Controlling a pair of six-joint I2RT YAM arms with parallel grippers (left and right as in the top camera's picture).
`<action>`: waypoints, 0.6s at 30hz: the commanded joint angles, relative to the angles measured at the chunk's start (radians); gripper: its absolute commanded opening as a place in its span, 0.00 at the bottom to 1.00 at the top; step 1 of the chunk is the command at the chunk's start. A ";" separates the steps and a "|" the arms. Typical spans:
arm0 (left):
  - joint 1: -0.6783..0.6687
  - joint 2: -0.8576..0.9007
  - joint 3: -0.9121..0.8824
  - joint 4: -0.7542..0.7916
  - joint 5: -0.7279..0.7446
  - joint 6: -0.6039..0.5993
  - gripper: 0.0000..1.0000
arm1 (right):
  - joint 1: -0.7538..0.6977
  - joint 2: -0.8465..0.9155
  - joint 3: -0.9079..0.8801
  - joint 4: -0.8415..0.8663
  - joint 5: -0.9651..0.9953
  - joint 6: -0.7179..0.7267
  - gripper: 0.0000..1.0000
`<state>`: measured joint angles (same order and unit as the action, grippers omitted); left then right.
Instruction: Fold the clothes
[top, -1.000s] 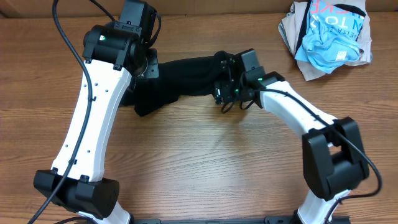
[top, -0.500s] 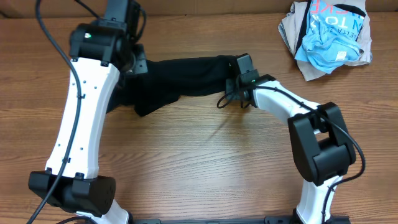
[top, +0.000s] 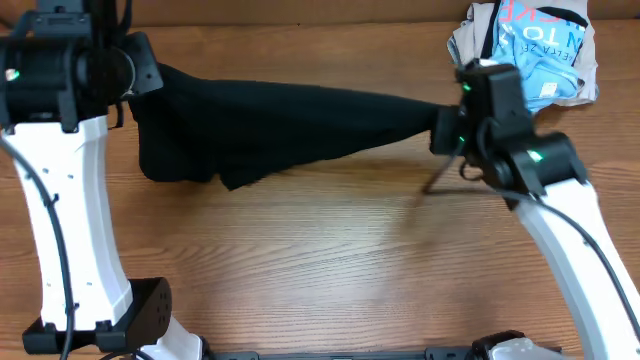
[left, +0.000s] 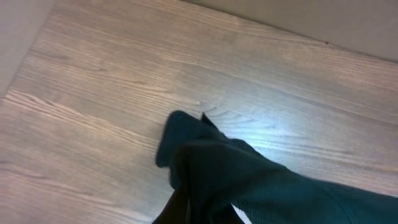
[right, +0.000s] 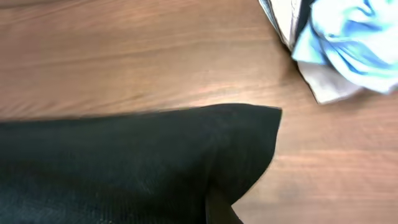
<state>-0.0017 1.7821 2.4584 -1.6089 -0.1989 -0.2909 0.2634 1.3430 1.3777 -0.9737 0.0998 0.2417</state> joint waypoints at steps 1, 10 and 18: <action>0.009 -0.037 0.079 -0.047 -0.023 0.034 0.04 | -0.001 -0.076 0.008 -0.057 -0.061 -0.004 0.04; 0.008 -0.075 0.097 -0.080 0.010 0.052 0.04 | -0.001 -0.130 -0.003 -0.241 -0.130 0.026 0.29; 0.000 -0.005 0.096 -0.080 0.120 0.052 0.04 | -0.001 0.045 -0.006 -0.175 -0.217 0.016 0.27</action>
<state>-0.0017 1.7393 2.5294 -1.6939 -0.1291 -0.2543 0.2634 1.3075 1.3773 -1.1763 -0.0647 0.2615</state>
